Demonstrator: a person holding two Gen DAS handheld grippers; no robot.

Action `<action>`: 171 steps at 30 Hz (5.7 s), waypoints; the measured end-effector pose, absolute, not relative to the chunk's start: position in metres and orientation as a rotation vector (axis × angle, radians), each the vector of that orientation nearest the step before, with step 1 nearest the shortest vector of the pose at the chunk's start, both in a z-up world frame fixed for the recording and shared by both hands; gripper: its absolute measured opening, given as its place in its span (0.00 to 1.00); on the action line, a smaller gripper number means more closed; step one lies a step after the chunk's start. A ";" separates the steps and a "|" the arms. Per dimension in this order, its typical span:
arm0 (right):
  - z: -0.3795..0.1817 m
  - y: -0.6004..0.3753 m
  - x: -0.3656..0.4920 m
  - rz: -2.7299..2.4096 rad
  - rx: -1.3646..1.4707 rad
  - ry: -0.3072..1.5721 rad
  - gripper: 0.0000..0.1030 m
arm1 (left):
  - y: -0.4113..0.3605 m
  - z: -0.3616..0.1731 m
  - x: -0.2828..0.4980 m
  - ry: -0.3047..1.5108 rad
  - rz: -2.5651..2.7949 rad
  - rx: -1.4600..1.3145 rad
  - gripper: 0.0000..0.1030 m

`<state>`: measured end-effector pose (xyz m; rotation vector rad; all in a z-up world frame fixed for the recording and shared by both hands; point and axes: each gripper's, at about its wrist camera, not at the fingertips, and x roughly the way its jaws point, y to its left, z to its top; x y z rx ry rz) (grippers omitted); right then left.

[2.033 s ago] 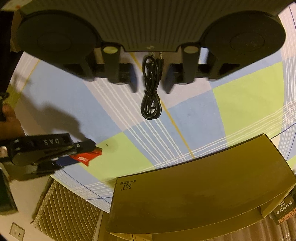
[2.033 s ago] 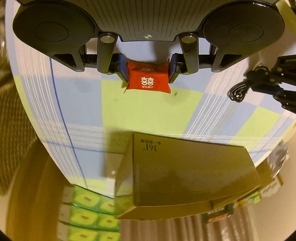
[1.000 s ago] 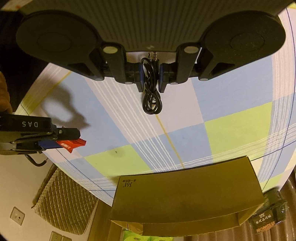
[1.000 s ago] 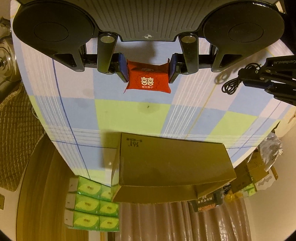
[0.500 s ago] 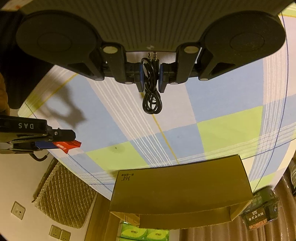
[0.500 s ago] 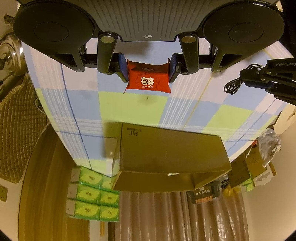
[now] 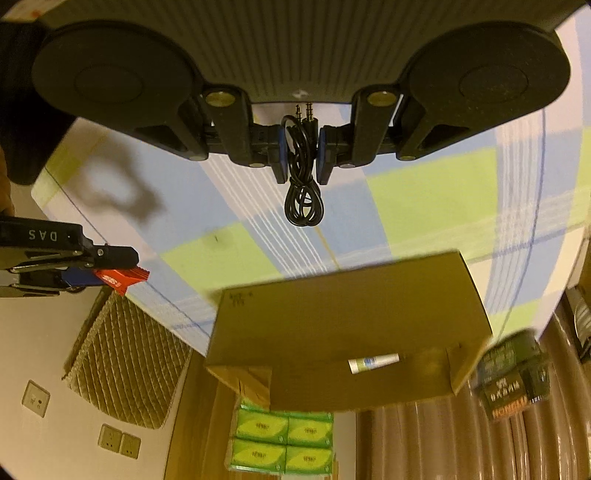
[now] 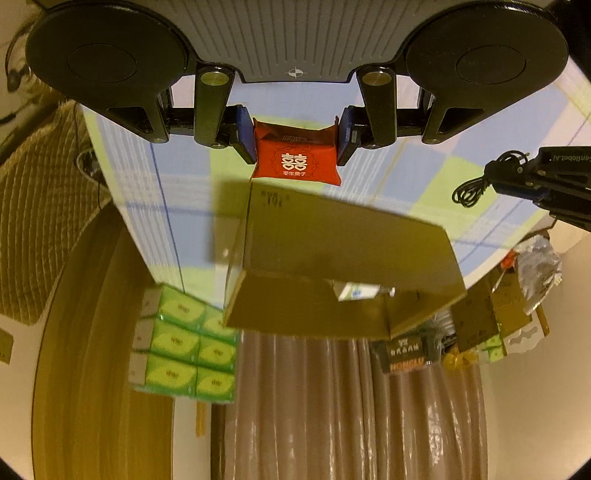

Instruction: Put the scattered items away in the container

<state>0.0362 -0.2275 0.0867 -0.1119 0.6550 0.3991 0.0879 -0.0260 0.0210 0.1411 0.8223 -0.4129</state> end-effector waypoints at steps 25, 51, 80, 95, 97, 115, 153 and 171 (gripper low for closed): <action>0.139 -0.187 0.121 0.440 -0.131 0.509 0.40 | -0.012 0.100 0.190 0.648 -0.400 0.082 0.12; 0.130 -0.166 0.201 0.432 -0.129 0.537 0.41 | -0.004 0.090 0.274 0.675 -0.363 0.086 0.12; 0.113 -0.155 0.235 0.424 -0.128 0.564 0.40 | 0.009 0.060 0.321 0.706 -0.293 0.071 0.35; 0.114 -0.151 0.237 0.428 -0.128 0.562 0.40 | 0.013 0.056 0.317 0.710 -0.295 0.056 0.35; 0.114 -0.150 0.238 0.430 -0.128 0.561 0.41 | 0.013 0.056 0.317 0.711 -0.296 0.056 0.35; 0.118 -0.166 0.235 0.394 -0.060 0.548 0.68 | 0.015 0.056 0.306 0.671 -0.292 0.081 0.83; 0.169 -0.190 0.139 0.350 0.015 0.597 0.98 | 0.011 0.107 0.219 0.645 -0.177 0.064 0.99; 0.187 -0.203 0.055 0.307 0.059 0.625 0.98 | 0.005 0.132 0.120 0.688 -0.090 -0.040 0.99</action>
